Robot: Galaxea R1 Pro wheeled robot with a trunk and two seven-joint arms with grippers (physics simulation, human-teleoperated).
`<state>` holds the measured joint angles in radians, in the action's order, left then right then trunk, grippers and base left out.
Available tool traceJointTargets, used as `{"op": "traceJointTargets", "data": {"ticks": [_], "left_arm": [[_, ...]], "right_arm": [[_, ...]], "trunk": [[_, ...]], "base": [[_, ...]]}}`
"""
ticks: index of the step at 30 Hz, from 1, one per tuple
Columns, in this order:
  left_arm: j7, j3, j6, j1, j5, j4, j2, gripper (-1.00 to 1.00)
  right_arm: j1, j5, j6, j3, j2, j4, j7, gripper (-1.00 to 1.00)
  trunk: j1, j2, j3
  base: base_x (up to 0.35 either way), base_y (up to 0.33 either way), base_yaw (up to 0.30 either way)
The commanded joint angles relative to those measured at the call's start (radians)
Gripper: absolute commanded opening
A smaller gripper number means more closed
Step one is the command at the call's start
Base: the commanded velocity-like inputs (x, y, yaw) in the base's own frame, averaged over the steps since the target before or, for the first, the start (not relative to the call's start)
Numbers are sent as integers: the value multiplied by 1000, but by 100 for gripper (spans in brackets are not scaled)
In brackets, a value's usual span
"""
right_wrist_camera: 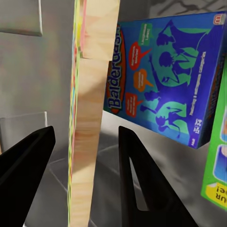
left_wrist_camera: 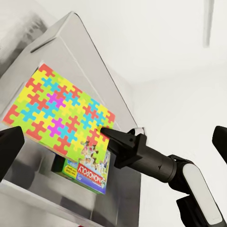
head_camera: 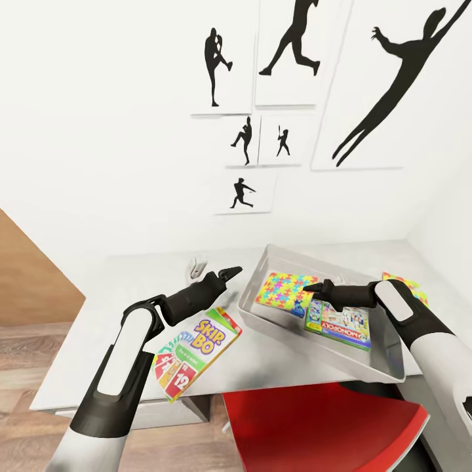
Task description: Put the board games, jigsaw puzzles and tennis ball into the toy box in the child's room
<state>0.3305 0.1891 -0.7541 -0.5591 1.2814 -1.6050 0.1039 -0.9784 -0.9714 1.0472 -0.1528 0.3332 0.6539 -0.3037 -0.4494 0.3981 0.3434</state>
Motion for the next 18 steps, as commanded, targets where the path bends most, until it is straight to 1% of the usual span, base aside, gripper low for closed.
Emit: {"op": "traceJointTargets", "data": {"ticks": [1,10,11,18], "left_arm": [[10,0,-2,-1,10,-1,0,100],[10,0,-2,-1,11,-1,0,100],[10,0,-2,-1,11,-1,0,100],[10,0,-2,-1,10,-1,0,100]], "right_arm": [[-1,8,0,-3,1,0,-10,-100],[-1,7,0,0,5,0,-10,-100],[0,7,0,0,5,0,-10,100],[-1,7,0,1,7,-1,-9,100]], "trunk": [[-1,2,2],[-1,2,3],[-1,2,3],[-1,2,4]], "base": [[0,0,0],[0,0,0],[0,0,0],[0,0,0]]}}
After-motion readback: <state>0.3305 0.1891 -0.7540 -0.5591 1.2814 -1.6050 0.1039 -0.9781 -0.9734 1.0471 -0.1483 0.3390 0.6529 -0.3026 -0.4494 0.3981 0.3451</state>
